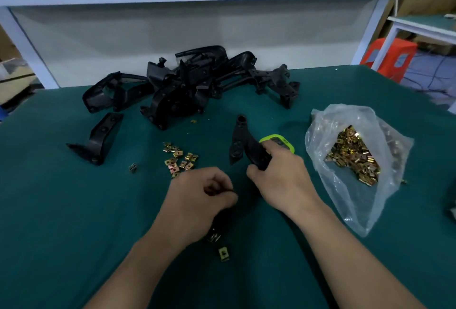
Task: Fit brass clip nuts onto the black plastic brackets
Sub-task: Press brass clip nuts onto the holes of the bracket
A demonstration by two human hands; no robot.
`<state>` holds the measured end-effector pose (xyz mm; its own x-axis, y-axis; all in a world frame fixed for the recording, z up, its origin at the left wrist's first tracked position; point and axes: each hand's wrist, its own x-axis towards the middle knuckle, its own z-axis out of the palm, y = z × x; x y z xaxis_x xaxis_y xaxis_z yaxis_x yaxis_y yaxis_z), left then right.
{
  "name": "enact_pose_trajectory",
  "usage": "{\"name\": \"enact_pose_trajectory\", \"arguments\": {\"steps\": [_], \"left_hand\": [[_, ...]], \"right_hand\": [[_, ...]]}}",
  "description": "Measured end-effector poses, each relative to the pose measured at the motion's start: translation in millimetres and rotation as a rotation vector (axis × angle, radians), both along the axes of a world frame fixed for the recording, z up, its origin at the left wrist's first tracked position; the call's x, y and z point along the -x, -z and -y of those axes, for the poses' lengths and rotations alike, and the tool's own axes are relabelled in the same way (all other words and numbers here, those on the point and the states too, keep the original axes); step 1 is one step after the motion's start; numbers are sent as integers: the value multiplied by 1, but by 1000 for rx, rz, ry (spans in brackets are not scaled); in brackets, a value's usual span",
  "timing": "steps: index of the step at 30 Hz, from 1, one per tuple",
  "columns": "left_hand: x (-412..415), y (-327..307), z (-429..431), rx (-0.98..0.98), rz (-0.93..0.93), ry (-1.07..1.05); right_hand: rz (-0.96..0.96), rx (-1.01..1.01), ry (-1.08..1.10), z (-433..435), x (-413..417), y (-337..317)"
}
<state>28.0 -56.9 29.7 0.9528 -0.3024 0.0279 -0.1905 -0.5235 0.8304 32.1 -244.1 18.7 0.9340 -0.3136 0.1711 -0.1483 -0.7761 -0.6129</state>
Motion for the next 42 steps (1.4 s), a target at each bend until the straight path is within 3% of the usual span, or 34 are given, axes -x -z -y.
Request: {"name": "enact_pose_trajectory", "arguments": {"steps": [6,9,14,18,22,24,30,42], "left_hand": [[-18,8,-4,160,7,-213],[-21,9,-3,153,-7,-179],[-18,11,-2,183,-7,-63],[-18,12,-1,292,-10,-141],[-22,14,-2,344,-32,-180],[-22,12,-2,409,-47,-188],[-22,8,-5,621,-144,-173],[-17,1,-7,750,-255,-154]], "right_hand": [[-19,-308,-203,-17,5,-9],[14,-355,-271,-27,6,-8],[43,-360,-199,-27,5,-5],[17,-207,-60,-12,1,-8],[-4,255,4,-6,4,-9],[27,346,12,-6,5,-9],[42,419,46,2,1,-3],[52,446,41,7,-1,1]]}}
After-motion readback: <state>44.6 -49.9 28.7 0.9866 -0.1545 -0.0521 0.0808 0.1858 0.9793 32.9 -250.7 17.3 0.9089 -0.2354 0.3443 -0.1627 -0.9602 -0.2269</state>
